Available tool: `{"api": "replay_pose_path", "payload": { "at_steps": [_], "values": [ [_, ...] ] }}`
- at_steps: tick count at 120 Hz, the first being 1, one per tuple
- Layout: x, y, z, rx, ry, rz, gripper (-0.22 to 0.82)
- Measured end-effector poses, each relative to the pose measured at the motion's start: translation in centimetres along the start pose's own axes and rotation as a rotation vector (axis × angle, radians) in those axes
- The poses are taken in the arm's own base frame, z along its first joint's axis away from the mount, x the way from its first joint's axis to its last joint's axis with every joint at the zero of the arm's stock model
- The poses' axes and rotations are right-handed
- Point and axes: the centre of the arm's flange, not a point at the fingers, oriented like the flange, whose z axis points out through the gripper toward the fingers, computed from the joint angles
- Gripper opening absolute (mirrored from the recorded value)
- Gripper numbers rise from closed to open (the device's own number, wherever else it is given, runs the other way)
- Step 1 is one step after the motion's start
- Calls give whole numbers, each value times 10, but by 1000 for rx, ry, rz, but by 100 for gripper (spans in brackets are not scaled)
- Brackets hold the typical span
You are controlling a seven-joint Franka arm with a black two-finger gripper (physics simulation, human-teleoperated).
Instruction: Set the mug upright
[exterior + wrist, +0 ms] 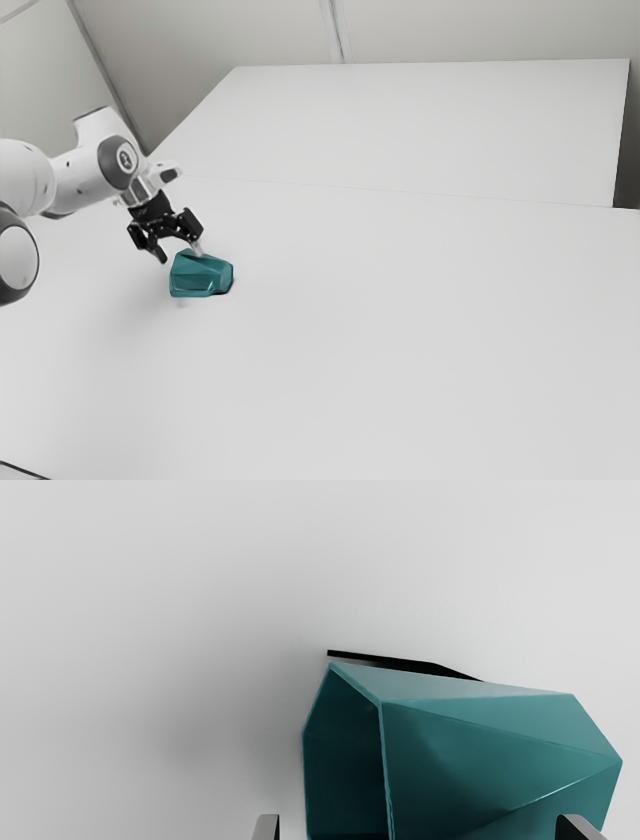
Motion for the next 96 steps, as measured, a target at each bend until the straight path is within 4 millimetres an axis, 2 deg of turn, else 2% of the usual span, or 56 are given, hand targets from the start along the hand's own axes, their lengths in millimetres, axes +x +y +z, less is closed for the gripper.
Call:
{"api": "replay_pose_path", "payload": {
  "at_steps": [23,52,96],
  "values": [
    [0,-3,0,-29,36,-2,60],
    [-3,-8,12,-98,101,1,60],
    [-5,-21,13,-152,228,65,60]
  ]
}}
